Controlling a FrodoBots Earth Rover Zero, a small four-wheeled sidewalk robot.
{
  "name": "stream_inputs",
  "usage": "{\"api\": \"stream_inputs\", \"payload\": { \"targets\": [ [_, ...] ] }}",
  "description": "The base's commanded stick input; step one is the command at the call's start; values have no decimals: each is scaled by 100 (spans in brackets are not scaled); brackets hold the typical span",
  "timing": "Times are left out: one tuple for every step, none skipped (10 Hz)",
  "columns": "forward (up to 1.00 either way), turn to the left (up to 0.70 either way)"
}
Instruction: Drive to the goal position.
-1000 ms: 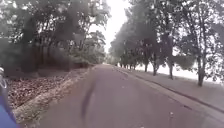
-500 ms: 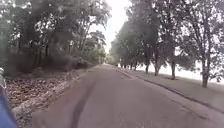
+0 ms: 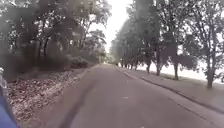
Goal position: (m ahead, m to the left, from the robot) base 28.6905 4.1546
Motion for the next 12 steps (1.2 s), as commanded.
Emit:
{"api": "stream_inputs", "payload": {
  "targets": [
    [70,-1],
    [70,-1],
    [70,-1],
    [70,-1],
    [70,-1],
    [70,-1],
    [70,-1],
    [70,-1],
    [70,-1],
    [70,-1],
    [70,-1],
    [70,-1]
  ]
}}
